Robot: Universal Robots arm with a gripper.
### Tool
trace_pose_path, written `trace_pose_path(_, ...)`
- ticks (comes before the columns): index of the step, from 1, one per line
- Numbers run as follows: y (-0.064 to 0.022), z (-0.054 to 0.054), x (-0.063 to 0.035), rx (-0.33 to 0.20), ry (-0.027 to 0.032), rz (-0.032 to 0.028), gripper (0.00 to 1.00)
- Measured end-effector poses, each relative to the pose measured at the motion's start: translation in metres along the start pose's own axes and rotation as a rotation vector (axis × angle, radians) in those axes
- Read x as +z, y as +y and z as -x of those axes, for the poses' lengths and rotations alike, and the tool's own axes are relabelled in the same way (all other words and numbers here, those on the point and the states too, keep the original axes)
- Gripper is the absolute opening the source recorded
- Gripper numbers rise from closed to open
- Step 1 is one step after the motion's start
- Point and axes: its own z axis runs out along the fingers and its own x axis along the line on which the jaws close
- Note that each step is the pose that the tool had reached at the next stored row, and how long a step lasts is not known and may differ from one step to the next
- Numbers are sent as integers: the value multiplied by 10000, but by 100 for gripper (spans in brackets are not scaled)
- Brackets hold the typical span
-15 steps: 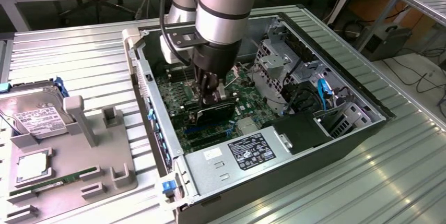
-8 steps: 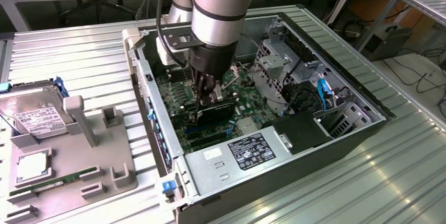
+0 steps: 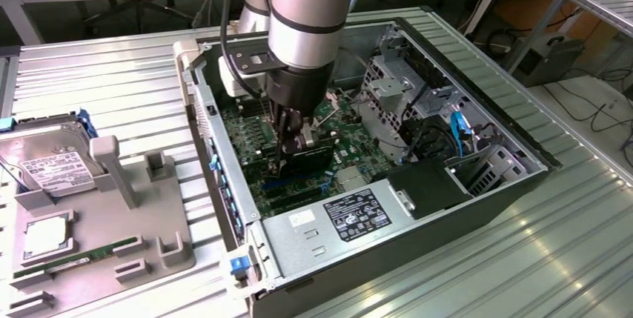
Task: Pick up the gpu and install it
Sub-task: 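Insert the gpu into the slot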
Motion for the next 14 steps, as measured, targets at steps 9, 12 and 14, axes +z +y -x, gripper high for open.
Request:
trace_pose_path(9,24,0,26,-41,203,2,11)
trace_pose_path(12,24,1,20,-41,200,0,11)
trace_pose_path(14,21,0,-18,-40,201,-1,11)
